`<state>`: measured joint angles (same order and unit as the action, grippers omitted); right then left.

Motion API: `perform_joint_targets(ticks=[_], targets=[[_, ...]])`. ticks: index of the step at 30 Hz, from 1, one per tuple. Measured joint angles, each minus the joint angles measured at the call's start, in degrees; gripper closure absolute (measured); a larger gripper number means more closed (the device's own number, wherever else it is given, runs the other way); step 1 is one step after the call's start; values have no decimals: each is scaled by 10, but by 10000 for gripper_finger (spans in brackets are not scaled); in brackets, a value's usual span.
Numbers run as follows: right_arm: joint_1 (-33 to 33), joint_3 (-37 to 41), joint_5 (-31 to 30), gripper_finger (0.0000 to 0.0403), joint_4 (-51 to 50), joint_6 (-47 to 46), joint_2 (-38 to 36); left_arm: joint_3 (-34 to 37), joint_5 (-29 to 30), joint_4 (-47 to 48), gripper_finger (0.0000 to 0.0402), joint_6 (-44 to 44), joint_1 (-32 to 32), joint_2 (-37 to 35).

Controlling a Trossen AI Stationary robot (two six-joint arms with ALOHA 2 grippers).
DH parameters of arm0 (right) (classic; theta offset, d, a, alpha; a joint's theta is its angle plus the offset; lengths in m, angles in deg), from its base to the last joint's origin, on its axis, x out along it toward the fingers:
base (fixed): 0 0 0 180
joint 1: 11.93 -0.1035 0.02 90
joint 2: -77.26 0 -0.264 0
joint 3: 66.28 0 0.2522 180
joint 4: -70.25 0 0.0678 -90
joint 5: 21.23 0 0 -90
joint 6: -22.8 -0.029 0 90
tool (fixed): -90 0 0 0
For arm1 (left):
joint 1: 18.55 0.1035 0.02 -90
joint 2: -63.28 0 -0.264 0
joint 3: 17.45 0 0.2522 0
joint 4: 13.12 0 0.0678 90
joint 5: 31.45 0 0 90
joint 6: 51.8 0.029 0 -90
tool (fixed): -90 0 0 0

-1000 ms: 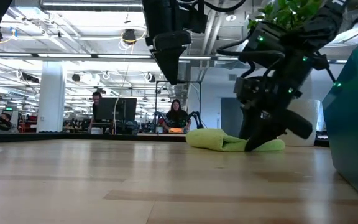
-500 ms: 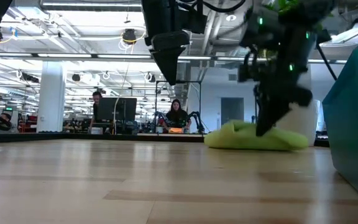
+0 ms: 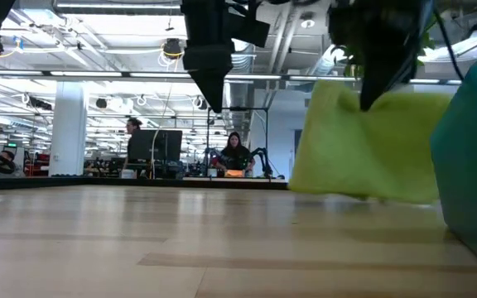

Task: Fold microfiber towels
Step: Put the green towel in the bin

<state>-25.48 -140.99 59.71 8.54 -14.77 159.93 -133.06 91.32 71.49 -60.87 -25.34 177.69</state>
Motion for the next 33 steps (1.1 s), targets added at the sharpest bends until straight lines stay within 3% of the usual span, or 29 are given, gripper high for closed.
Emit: perform_joint_targets(ticks=[10, 20, 25, 33], targets=[[-168, -51, 16, 394, -36, -222, -1, 0, 11, 10, 243, 13, -28, -10], [-319, -54, 16, 389, -25, -388, -1, 1, 12, 17, 243, -37, -60, -40], [-367, -54, 16, 392, -10, -437, -1, 0, 13, 18, 243, -81, -69, -67], [-397, -54, 16, 388, 57, -442, 25, 0, 24, 19, 243, -112, -75, -86]])
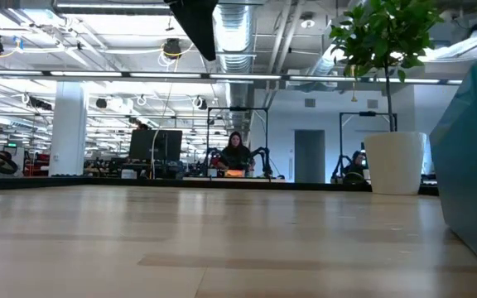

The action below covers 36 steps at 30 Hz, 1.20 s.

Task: Fold microfiber towels
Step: Put the green towel in the bin

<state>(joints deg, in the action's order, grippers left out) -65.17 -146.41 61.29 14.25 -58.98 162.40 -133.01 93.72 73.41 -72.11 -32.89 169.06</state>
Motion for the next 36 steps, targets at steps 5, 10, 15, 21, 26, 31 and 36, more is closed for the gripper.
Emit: perform_joint_targets(ticks=[5, 10, 15, 21, 26, 31, 36], targets=[[4, 0, 19, 386, 15, -5, 44, 0, -1, 0, 243, 1, -1, 0], [27, 0, 87, 372, 47, 9, 71, 0, -2, 2, 243, 1, -1, -1], [49, 0, 127, 357, 101, 72, 81, 0, -2, 3, 243, 1, -5, -2], [77, 0, 168, 333, 138, 111, 79, 0, -2, 3, 243, 1, -14, -2], [80, 0, 171, 295, 145, 114, 79, 0, -1, 11, 243, 1, -21, -2], [80, 0, 167, 241, 144, 116, 79, 0, -1, 16, 243, 1, -27, -2], [79, 0, 161, 200, 137, 129, 79, 0, 0, 26, 243, 1, -27, -2]])
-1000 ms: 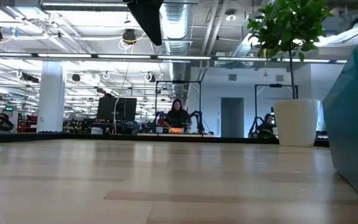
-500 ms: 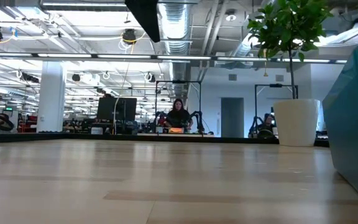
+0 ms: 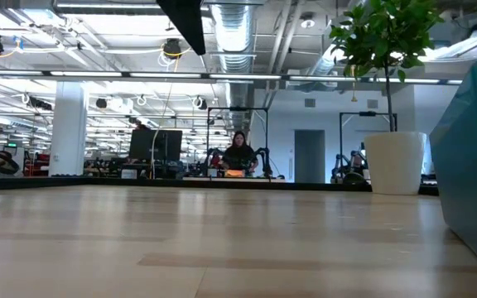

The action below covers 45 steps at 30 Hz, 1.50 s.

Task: Fold microfiber towels
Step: Put the green towel in the bin, then return to Home Position

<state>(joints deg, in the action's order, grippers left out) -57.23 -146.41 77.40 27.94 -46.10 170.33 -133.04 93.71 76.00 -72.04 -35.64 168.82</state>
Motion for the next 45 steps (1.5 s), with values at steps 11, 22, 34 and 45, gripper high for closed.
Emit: perform_joint_targets(ticks=[11, 22, 34, 45], targets=[[-55, 25, -77, 182, -104, -119, 0, 0, 0, 18, 243, -3, -2, 0], [-72, 75, -75, 186, -98, -192, 0, 0, 0, 20, 243, -5, -2, 0], [-87, 75, -71, 188, -102, -186, 0, 0, 0, 21, 243, -6, -1, 0], [-95, 75, -53, 188, -266, -222, 0, 0, 0, 21, 243, -6, -1, 0]])
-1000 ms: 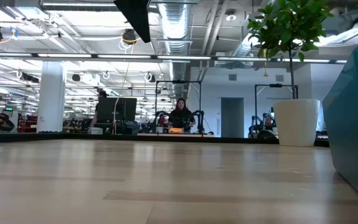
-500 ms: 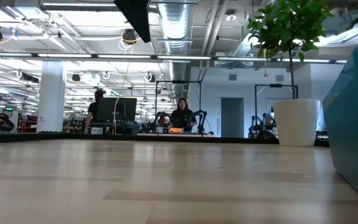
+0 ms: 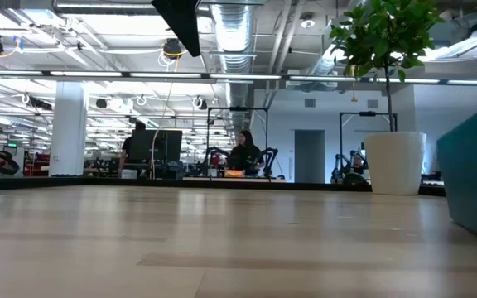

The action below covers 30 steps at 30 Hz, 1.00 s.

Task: Fold microfiber towels
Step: Return to Home Position

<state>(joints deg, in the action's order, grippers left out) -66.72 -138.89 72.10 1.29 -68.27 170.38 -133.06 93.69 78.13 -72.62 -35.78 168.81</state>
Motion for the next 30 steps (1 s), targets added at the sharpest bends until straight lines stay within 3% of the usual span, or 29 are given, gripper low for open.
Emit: perform_joint_targets(ticks=[6, 11, 17, 23, 30], targets=[[1, 0, -2, 190, -100, 0, 0, 0, 0, 0, 243, 0, 0, 0], [12, -8, -16, 191, -118, 14, -7, 0, -15, 3, 243, 2, -1, 0], [21, -52, -136, 192, -135, 85, -38, 0, -36, 45, 243, 11, -10, 0], [31, -78, -262, 193, -136, 173, -87, 0, 19, 108, 250, -32, -28, -8], [61, -88, -395, 222, -192, 225, -153, 0, 29, 118, 302, -63, -50, -68]])
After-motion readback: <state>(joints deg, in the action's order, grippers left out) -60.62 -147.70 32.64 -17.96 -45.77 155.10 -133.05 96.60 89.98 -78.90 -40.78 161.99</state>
